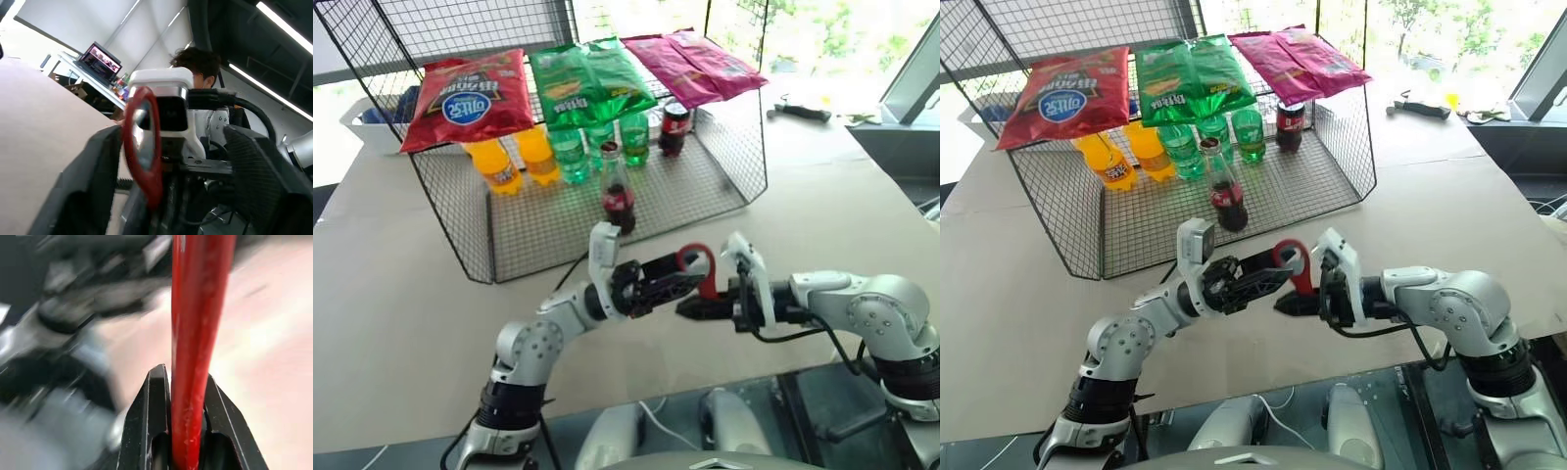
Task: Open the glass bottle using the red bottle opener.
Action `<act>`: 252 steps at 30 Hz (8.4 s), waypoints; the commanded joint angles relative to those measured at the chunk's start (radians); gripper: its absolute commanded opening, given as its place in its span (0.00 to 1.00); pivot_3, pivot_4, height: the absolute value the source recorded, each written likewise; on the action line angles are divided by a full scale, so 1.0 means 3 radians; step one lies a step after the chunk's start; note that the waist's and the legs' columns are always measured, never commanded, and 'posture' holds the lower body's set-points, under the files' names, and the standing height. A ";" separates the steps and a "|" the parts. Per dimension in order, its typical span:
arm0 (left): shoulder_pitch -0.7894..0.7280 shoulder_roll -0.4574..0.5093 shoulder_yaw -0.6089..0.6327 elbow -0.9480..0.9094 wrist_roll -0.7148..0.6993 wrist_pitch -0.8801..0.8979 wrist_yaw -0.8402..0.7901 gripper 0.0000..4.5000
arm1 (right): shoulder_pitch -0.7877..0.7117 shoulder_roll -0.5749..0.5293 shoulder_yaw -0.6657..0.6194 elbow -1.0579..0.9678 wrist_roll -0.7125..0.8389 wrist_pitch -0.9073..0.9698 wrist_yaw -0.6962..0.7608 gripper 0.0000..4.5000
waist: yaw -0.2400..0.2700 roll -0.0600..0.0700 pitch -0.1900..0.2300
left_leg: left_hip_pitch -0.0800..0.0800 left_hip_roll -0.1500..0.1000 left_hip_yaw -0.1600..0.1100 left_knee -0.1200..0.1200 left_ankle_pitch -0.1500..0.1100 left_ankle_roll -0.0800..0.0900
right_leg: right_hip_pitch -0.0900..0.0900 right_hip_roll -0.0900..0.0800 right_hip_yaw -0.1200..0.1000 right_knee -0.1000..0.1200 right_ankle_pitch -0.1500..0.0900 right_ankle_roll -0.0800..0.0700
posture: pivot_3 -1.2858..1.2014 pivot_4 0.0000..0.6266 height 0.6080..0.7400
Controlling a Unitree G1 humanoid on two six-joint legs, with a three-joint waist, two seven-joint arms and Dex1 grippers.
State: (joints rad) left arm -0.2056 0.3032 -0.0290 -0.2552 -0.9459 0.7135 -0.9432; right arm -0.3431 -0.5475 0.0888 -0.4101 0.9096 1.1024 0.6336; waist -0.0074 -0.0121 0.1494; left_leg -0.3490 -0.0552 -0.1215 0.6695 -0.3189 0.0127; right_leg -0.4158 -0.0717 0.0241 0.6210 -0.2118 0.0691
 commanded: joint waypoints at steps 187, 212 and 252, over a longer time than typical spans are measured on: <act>-0.0224 0.0073 -0.0088 0.0448 0.1808 -0.2220 0.0456 0.34 | -0.1134 0.0130 0.1039 0.1276 -0.5784 -0.4655 -0.1537 0.00 | -0.0004 0.0012 -0.0036 | 0.0014 -0.0014 0.0010 0.0005 0.0002 -0.0004 | 0.0005 0.0002 0.0011 0.0016 0.0001 -0.0001 | 0.52 0.24 1.00; -0.0197 0.0099 -0.0092 0.0461 0.1799 -0.2206 0.0459 0.34 | -0.1272 0.0218 0.0718 0.1368 -0.5569 -0.4853 -0.1851 0.00 | -0.0019 0.0007 -0.0039 | 0.0014 -0.0013 0.0012 0.0002 0.0002 -0.0004 | 0.0004 0.0003 0.0013 0.0015 0.0001 -0.0001 | 0.52 0.24 1.00; -0.0126 0.0131 -0.0090 0.0405 0.1803 -0.2214 0.0475 0.34 | -0.0742 0.0829 0.0753 0.1398 -0.4977 -0.4530 -0.1461 0.00 | -0.0023 0.0009 -0.0039 | 0.0017 -0.0010 0.0009 0.0001 0.0004 -0.0006 | 0.0005 0.0005 0.0011 0.0016 0.0001 -0.0001 | 0.52 0.24 1.00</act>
State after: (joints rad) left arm -0.2677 0.3278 -0.0409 -0.1618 -0.4330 0.0186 -0.8029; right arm -0.5523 -0.3063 0.3407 0.0366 -0.5941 -0.2562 0.2238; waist -0.0143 -0.0094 0.1378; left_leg -0.3439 -0.0581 -0.1189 0.6697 -0.3177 0.0108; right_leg -0.4144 -0.0702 0.0275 0.6256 -0.2117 0.0687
